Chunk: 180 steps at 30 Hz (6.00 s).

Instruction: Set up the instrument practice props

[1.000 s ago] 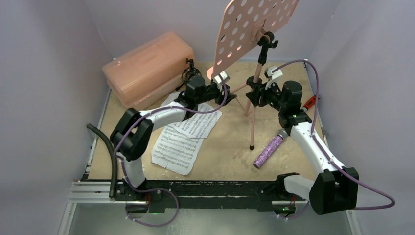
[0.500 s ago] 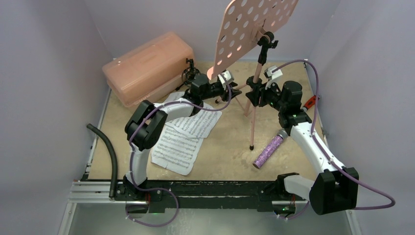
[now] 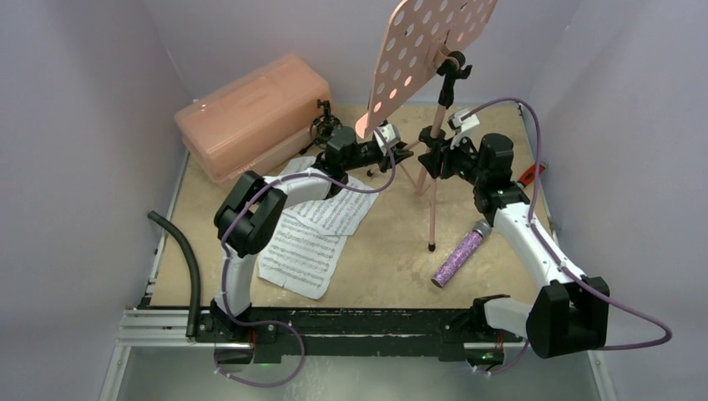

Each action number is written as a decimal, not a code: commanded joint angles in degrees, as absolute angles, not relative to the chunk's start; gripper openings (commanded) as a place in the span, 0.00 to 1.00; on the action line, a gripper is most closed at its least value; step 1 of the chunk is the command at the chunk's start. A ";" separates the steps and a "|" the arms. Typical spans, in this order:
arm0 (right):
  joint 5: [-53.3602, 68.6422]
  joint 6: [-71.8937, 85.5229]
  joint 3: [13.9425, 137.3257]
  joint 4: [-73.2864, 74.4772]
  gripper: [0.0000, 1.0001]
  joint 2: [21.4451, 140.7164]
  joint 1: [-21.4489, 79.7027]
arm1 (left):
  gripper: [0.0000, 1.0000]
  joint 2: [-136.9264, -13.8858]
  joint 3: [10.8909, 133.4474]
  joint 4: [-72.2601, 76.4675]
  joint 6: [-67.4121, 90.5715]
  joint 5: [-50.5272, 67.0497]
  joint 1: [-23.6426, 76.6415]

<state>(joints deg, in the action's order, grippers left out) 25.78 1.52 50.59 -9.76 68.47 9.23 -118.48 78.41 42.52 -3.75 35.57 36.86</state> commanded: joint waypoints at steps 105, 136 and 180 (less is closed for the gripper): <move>37.68 -12.51 68.37 -35.74 0.00 100.37 9.23 | 0.00 -110.67 81.34 16.63 -10.73 -30.38 72.64; 40.43 -15.82 66.90 -29.63 0.00 97.34 9.23 | 0.60 -98.46 71.90 17.15 -1.07 10.59 41.25; 34.86 -5.06 80.62 -24.91 0.36 105.23 9.23 | 0.00 -104.89 74.08 22.00 13.15 -12.90 47.19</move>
